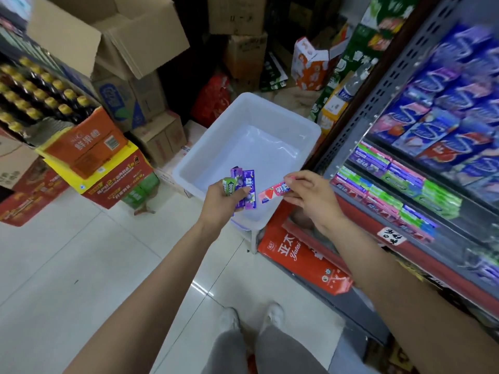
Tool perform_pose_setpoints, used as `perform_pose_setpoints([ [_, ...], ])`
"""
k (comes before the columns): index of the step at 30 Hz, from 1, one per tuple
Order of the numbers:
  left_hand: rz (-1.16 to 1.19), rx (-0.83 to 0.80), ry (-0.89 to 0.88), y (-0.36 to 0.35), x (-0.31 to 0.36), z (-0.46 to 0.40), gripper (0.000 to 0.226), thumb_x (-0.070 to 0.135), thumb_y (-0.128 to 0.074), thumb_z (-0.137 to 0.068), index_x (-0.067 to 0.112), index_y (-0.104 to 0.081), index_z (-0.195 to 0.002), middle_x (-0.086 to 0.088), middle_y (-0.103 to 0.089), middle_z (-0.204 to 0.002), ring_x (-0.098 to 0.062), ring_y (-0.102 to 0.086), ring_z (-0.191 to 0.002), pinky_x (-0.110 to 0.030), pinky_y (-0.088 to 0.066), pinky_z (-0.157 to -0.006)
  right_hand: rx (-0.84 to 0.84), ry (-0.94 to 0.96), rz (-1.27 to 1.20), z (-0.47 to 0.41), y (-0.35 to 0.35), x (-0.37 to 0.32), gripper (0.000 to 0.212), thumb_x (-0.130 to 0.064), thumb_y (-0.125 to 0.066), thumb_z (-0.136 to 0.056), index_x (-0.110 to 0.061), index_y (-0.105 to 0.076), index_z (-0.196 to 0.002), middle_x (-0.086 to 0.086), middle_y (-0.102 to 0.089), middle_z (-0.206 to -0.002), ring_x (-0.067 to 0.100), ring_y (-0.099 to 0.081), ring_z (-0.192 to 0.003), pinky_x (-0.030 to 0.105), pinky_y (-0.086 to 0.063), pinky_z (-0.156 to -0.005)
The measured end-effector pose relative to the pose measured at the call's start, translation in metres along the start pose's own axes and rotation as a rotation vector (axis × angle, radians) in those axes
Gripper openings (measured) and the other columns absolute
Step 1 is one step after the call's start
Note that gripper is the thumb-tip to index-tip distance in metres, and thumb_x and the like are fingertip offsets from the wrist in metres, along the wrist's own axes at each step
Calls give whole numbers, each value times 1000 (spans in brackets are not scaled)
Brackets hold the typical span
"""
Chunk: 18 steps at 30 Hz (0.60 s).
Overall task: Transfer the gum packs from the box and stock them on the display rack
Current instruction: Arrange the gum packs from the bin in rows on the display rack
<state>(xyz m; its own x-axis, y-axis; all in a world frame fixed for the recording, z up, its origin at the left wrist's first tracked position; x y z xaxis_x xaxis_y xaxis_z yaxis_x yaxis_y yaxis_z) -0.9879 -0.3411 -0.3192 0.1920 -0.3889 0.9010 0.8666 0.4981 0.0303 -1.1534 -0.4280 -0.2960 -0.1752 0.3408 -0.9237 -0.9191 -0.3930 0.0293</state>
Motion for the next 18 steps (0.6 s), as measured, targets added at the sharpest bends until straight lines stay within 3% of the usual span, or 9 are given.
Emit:
perform_pose_setpoints([
  [4, 15, -151, -52, -52, 51, 4, 6, 12, -66, -87, 16, -62, -83, 6, -67, -66, -4, -63, -59, -16, -54, -55, 74, 68, -234, 32, 47, -51, 20, 3, -58, -87, -4, -59, -106, 9, -68, -85, 13, -69, -73, 27, -57, -79],
  [7, 19, -302, -114, -108, 93, 18, 11, 7, -64, -87, 14, -64, -79, 7, -67, -58, -3, -62, -53, -17, -53, -55, 154, 152, -269, 60, 94, -83, 20, 8, -58, -85, -8, -61, -97, 8, -67, -84, 12, -68, -73, 29, -56, -83],
  [11, -50, -429, -202, -193, 134, 44, 5, 16, -66, -87, 13, -66, -83, 1, -70, -73, -6, -65, -64, -21, -51, -64, 342, 222, -236, 100, 176, -106, 19, 6, -62, -83, -10, -60, -93, 5, -65, -84, 15, -64, -78, 21, -54, -76],
  [14, -105, -502, -265, -262, 154, 71, 21, 27, -68, -86, 9, -62, -94, -7, -68, -93, -14, -63, -85, -24, -45, -72, 463, 274, -262, 133, 245, -112, 11, 3, -64, -83, -6, -59, -88, 9, -63, -85, 14, -65, -77, 21, -54, -78],
  [17, -134, -555, -322, -327, 169, 105, 16, 20, -65, -88, 17, -56, -75, 14, -62, -63, 1, -56, -65, -17, -42, -62, 542, 339, -387, 161, 313, -113, 13, 4, -58, -86, -9, -57, -83, 6, -67, -72, 11, -66, -63, 23, -57, -72],
  [18, -154, -567, -333, -348, 171, 114, 13, 20, -66, -88, 15, -60, -77, 12, -63, -65, -1, -56, -65, -19, -42, -62, 554, 348, -410, 169, 333, -113, 16, 3, -56, -88, -12, -55, -82, 3, -68, -67, 11, -66, -60, 25, -57, -70],
])
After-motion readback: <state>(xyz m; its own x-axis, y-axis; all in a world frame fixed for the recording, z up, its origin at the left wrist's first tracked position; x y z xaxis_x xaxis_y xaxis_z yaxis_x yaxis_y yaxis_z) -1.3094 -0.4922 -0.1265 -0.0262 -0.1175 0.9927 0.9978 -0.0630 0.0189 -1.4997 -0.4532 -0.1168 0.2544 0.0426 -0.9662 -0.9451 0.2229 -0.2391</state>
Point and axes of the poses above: each hand's wrist, its own z-axis away from the middle knuckle, its own y-axis out of the back of the hand, x = y × z, the point moved 6 cm from there along -z, towards the middle knuckle
